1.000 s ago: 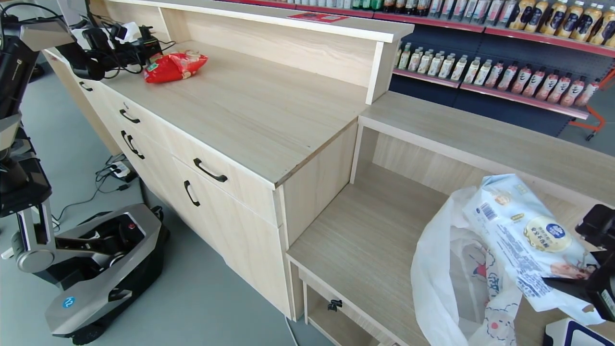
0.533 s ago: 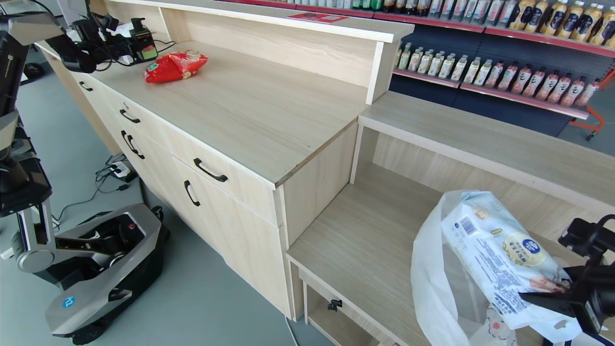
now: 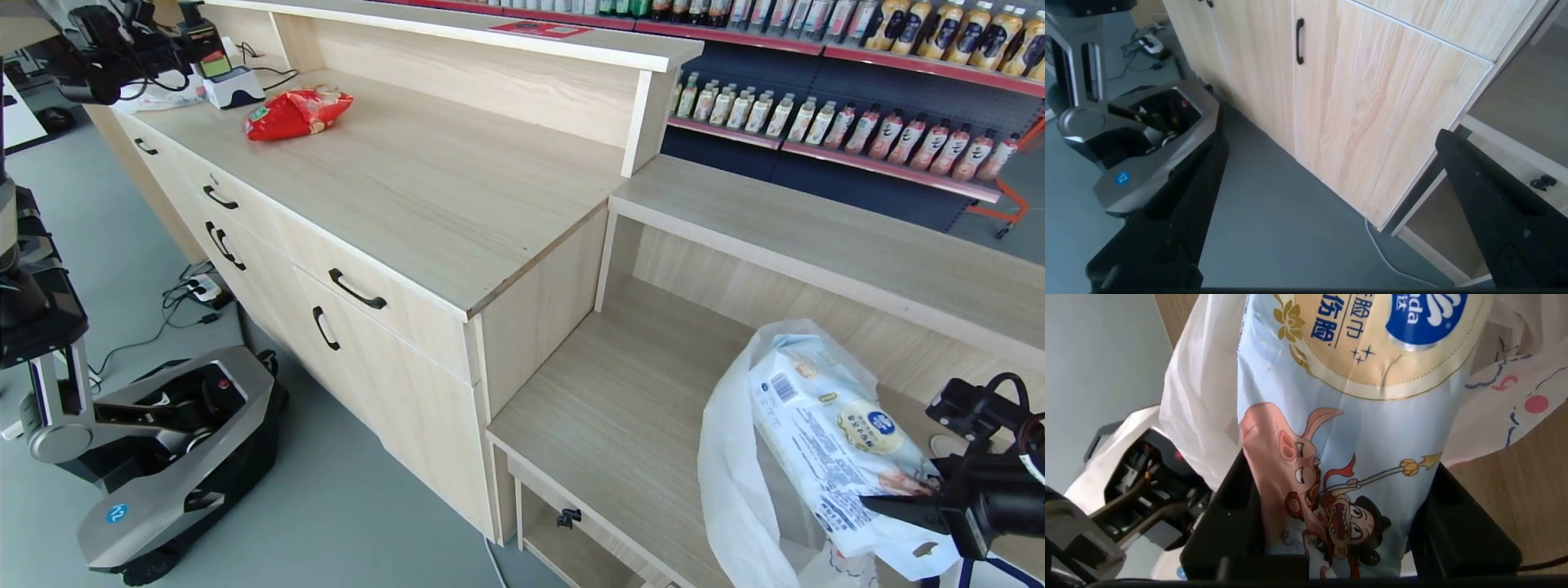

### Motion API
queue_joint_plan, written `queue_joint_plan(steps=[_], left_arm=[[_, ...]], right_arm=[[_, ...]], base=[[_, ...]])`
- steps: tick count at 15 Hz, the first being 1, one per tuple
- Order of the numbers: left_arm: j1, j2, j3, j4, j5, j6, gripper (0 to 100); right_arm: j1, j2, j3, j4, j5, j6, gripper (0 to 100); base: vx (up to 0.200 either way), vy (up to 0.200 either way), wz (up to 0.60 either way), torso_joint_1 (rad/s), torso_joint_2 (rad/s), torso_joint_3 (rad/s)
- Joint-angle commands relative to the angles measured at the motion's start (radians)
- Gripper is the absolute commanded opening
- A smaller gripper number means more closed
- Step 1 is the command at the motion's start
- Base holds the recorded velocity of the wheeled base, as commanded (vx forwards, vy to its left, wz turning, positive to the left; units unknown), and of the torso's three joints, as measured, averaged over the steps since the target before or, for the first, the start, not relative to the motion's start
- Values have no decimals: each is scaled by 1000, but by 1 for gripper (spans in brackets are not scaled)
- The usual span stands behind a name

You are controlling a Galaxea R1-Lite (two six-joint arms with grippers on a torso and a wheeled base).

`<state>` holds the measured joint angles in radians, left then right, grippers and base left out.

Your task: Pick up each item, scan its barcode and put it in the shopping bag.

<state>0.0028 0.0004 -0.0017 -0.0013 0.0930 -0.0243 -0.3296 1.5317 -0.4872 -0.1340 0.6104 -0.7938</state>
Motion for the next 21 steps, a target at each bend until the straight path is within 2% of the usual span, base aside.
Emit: queue_joint_plan(steps=[1, 4, 17, 18, 21], left_arm=[[0, 0, 0, 0, 1, 0, 100], [0, 0, 0, 0, 1, 0, 100], [0, 0, 0, 0, 1, 0, 100], [0, 0, 0, 0, 1, 0, 100], [0, 0, 0, 0, 1, 0, 100]], right_arm=[[-8, 48, 29, -44, 5, -1, 0], [-8, 84, 33, -82, 78, 1, 0], [27, 99, 67, -82, 81, -7, 0], [34, 102, 65, -84, 81, -7, 100], [35, 96, 64, -87, 81, -2, 100]], base=[[0, 0, 0, 0, 0, 0], [0, 0, 0, 0, 0, 0], [0, 0, 0, 0, 0, 0], [0, 0, 0, 0, 0, 0], [0, 0, 0, 0, 0, 0]])
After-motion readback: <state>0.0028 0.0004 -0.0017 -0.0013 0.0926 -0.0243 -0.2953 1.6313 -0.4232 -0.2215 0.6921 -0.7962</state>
